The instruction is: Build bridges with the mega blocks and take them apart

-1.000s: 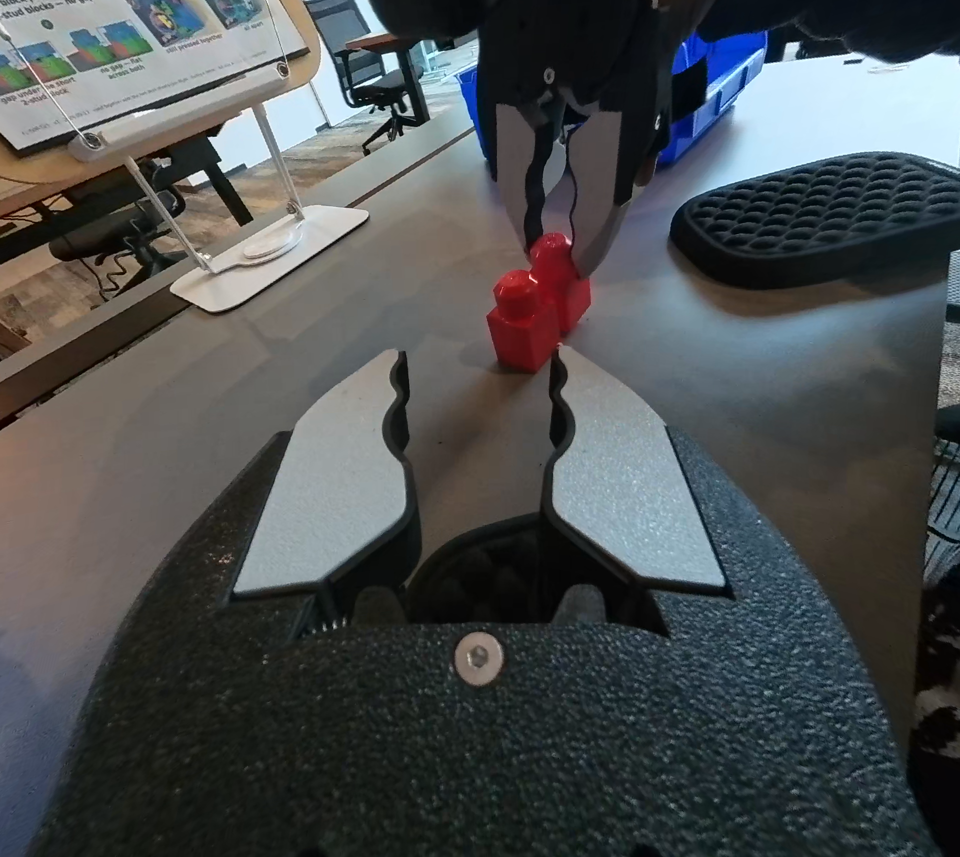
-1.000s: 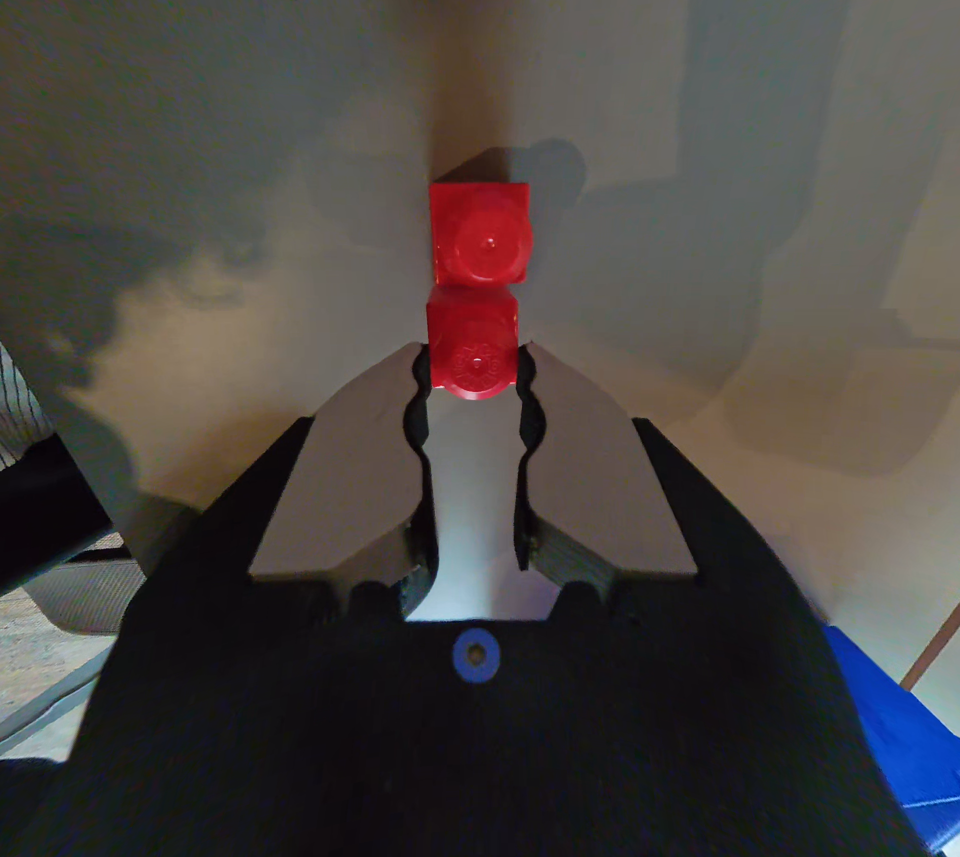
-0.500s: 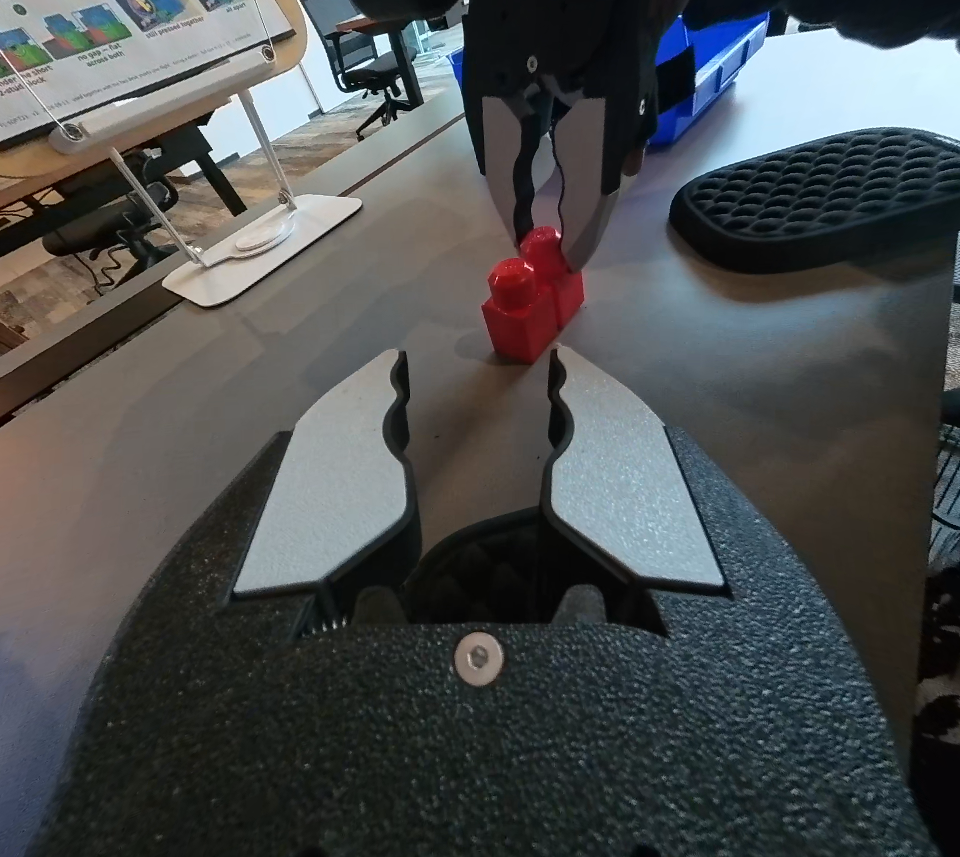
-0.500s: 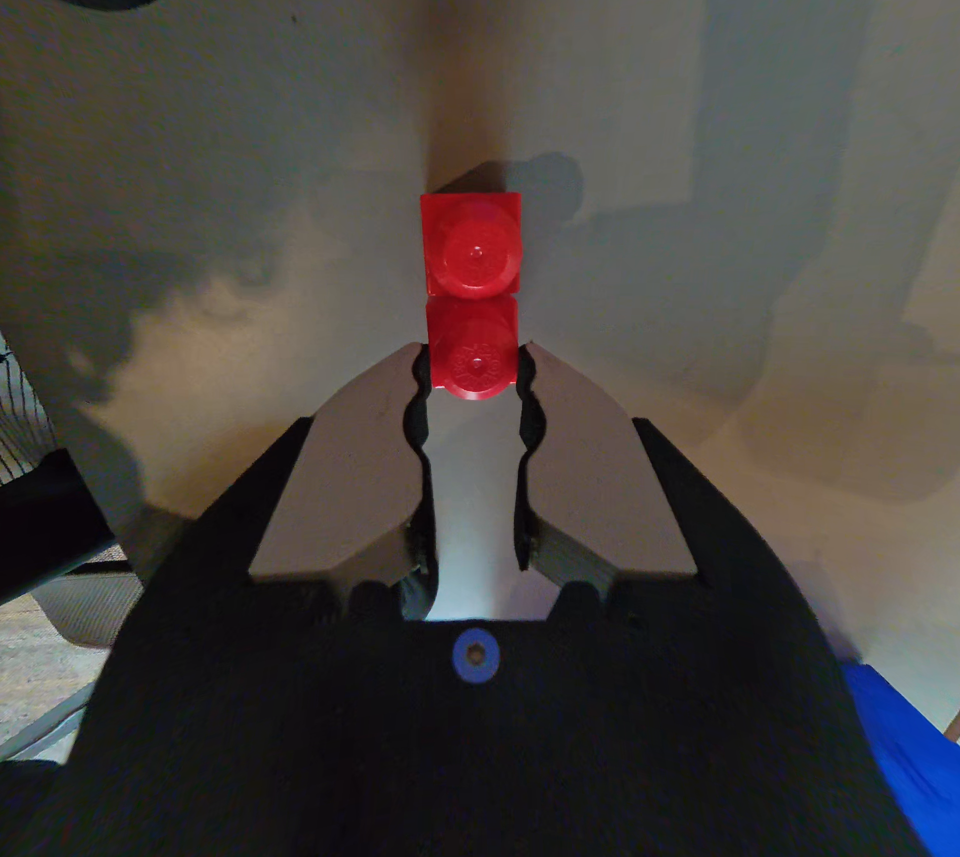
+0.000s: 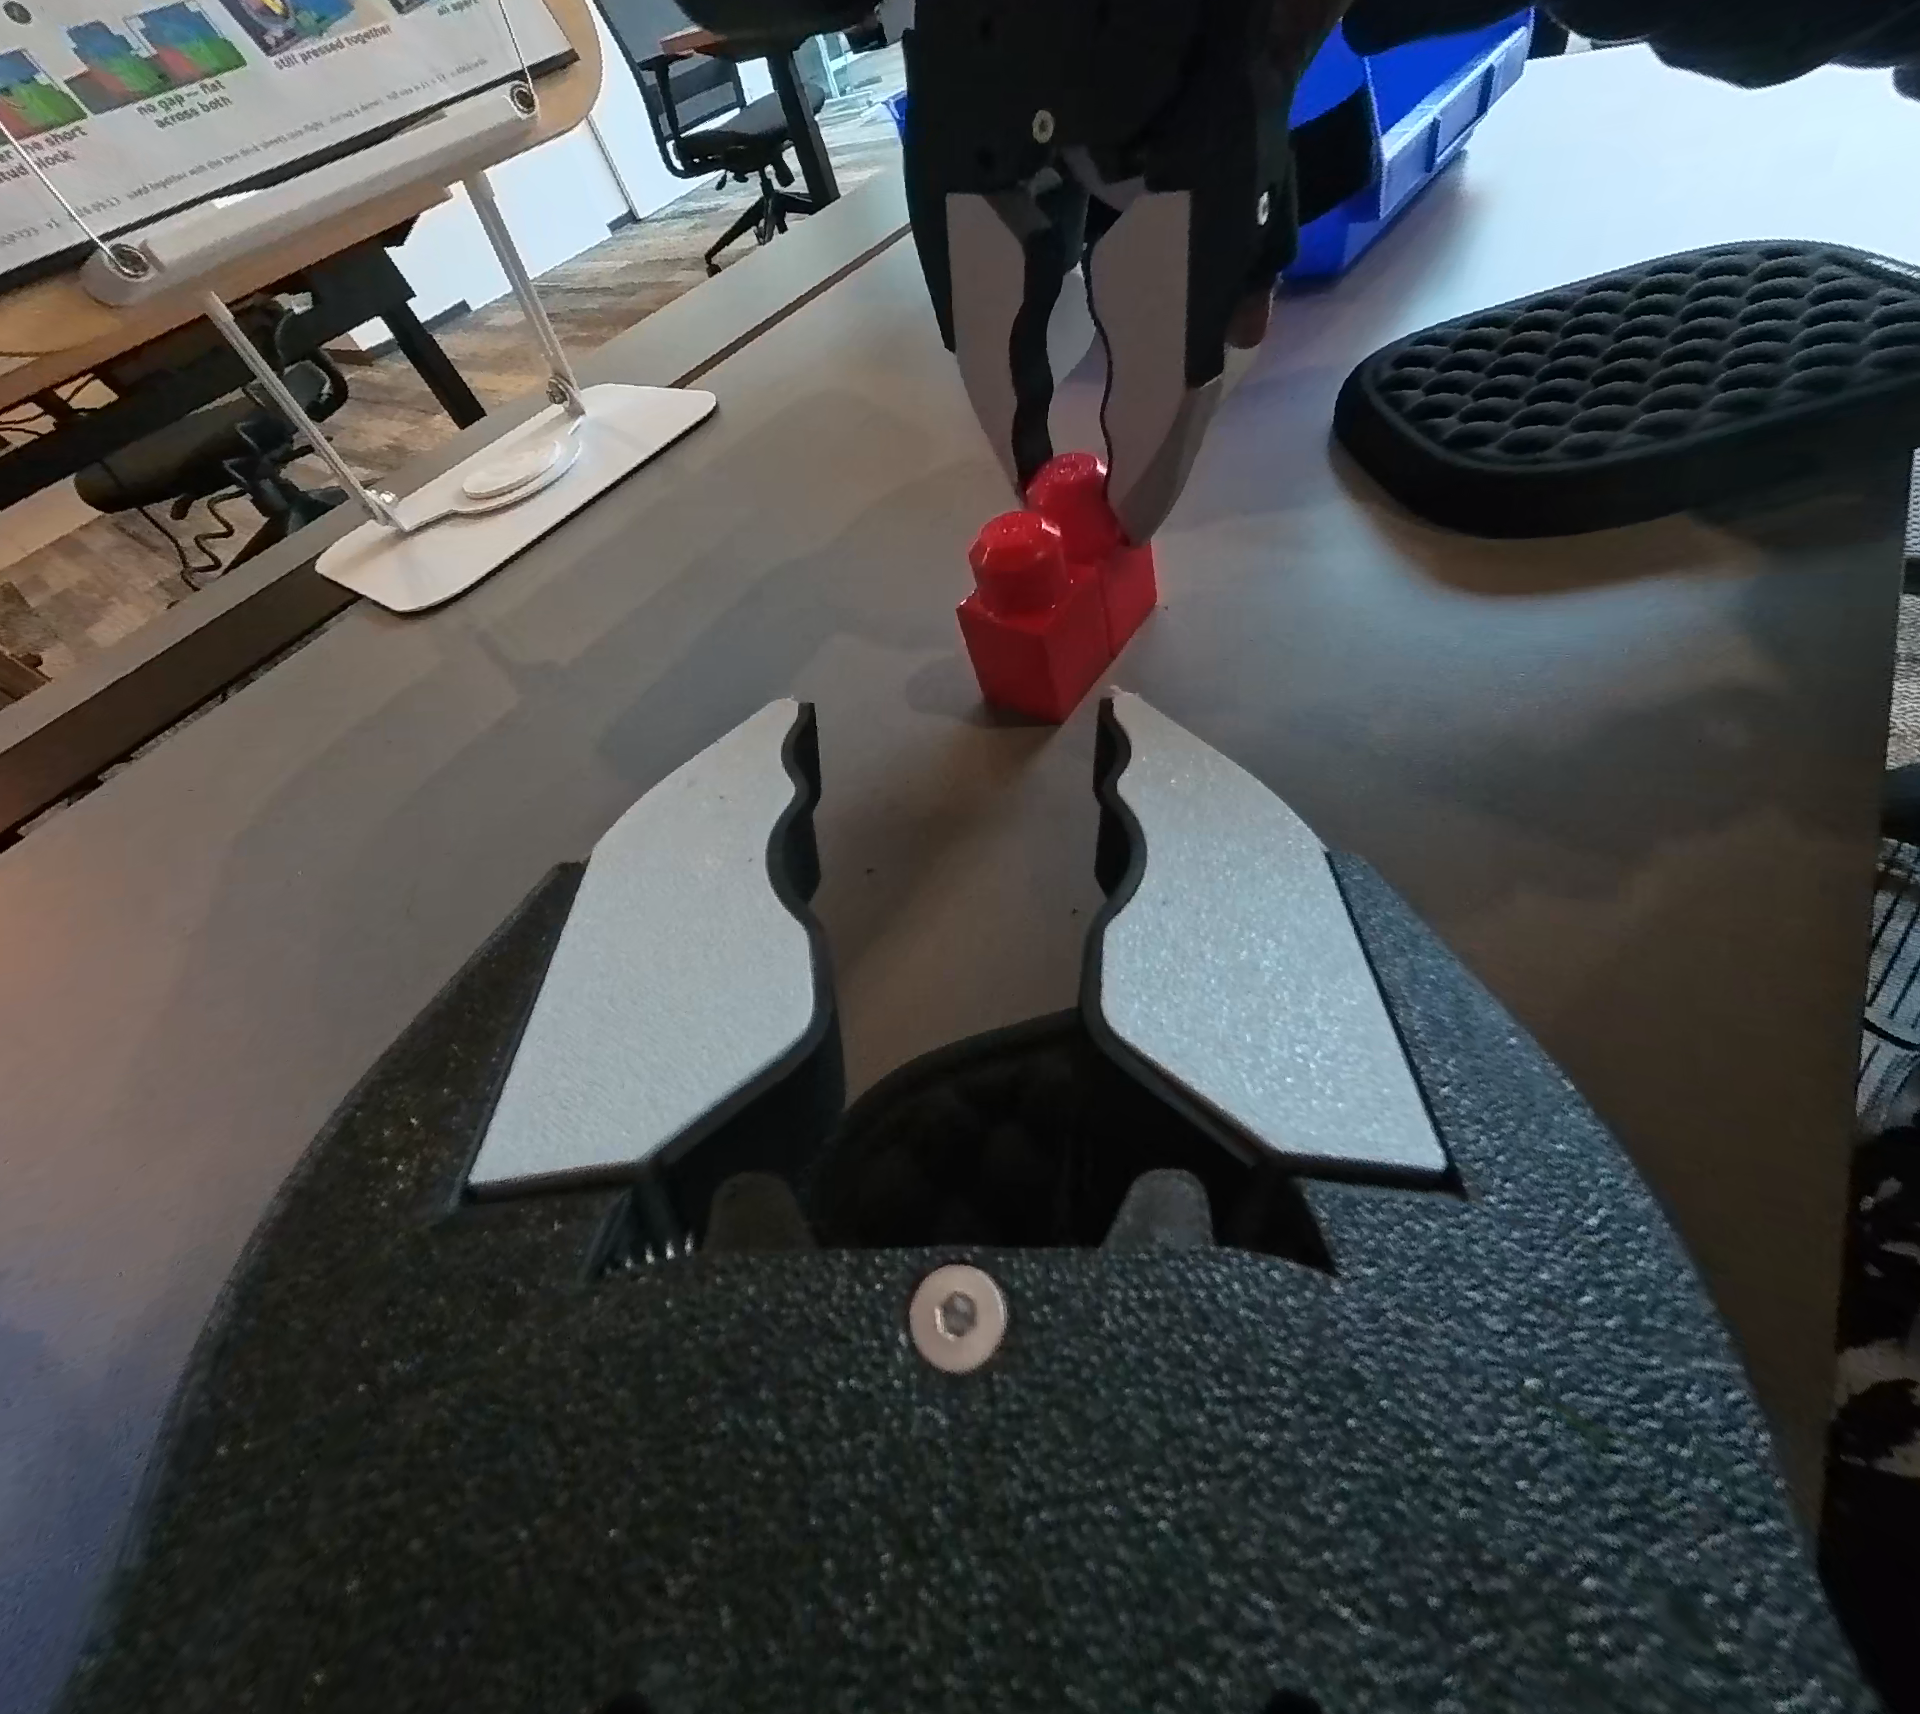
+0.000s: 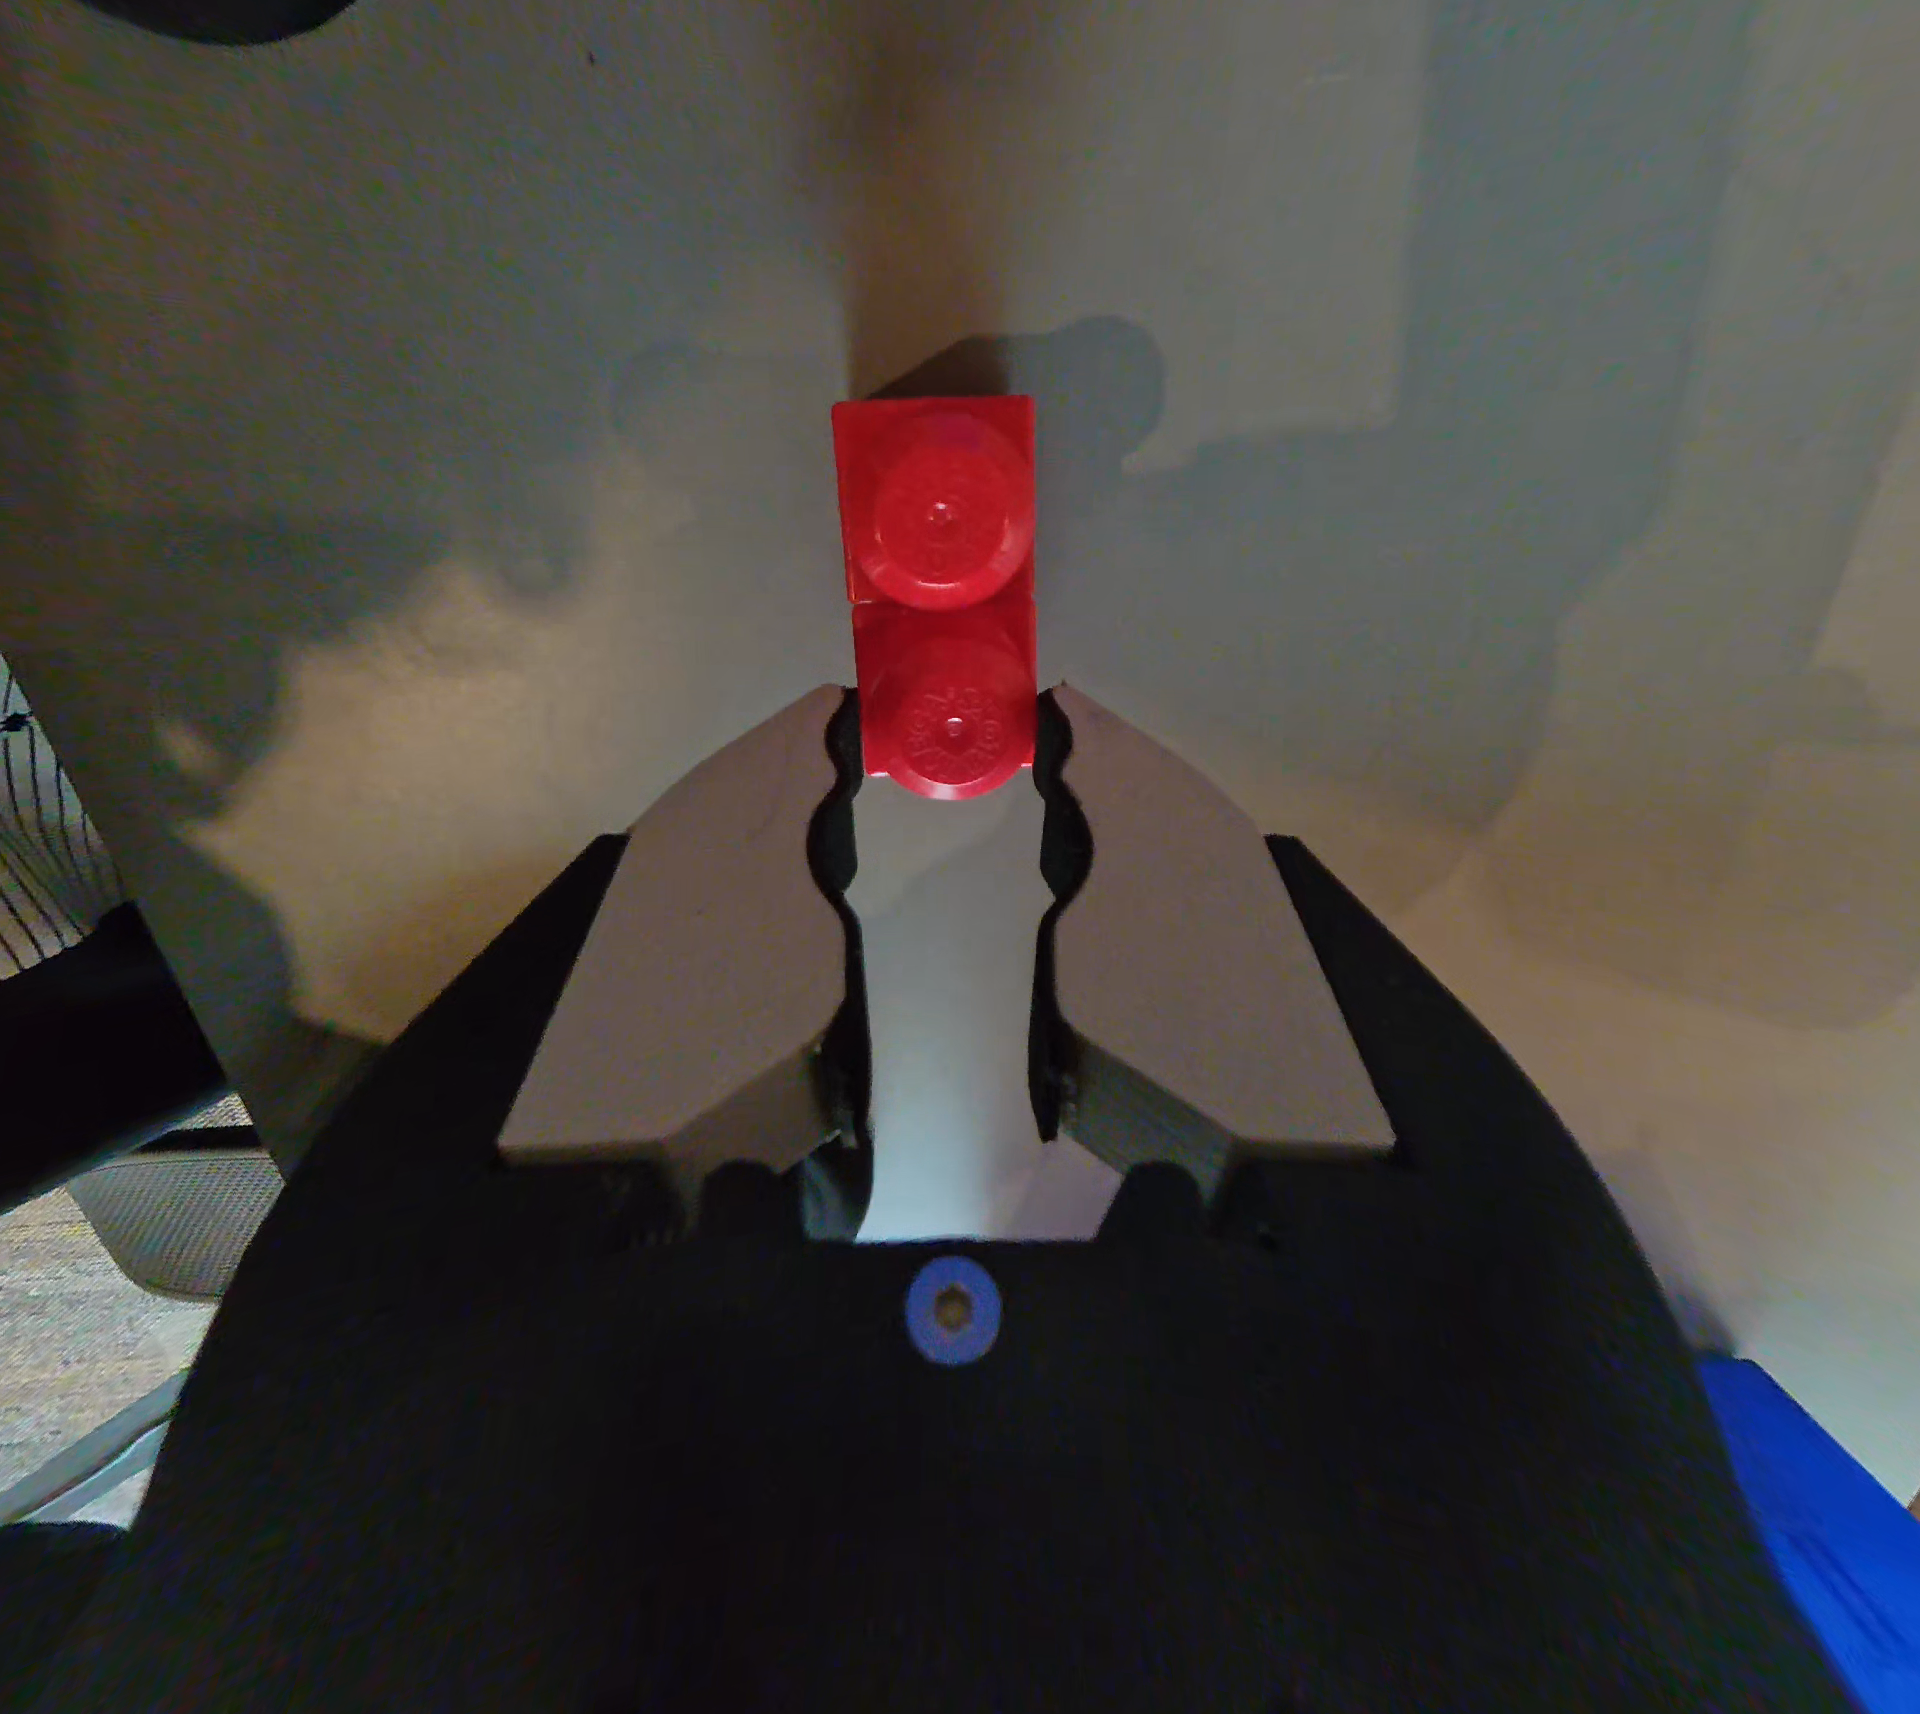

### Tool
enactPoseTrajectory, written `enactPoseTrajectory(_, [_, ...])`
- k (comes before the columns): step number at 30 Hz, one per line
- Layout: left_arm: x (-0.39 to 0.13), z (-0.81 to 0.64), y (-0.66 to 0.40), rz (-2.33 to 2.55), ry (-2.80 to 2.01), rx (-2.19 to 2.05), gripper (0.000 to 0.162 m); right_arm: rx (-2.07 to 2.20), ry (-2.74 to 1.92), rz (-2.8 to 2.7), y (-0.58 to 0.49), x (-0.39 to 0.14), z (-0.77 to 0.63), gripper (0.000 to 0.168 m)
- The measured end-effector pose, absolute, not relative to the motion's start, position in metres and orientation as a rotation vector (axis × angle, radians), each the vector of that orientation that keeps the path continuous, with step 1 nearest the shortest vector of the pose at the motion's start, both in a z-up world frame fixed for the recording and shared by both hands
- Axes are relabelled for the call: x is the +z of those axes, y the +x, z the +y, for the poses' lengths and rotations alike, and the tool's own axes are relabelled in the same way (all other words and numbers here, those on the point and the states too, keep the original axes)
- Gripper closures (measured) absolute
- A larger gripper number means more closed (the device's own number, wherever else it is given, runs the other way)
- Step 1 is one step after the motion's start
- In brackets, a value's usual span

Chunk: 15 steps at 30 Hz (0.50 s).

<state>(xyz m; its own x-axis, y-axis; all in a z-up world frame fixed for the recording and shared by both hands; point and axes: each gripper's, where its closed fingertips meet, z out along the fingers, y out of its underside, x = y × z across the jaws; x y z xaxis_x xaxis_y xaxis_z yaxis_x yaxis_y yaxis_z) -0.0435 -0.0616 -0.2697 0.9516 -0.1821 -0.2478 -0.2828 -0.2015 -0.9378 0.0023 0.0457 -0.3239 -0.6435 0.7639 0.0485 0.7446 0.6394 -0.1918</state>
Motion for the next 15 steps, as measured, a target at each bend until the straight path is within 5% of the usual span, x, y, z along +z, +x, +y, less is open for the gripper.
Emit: enactPoseTrajectory(15, [-0.2722,-0.0607,-0.0427,0.357,-1.798,0.095,0.111,0.258,-1.253,-2.724,-0.0030,-0.3244,0.0441,0.134])
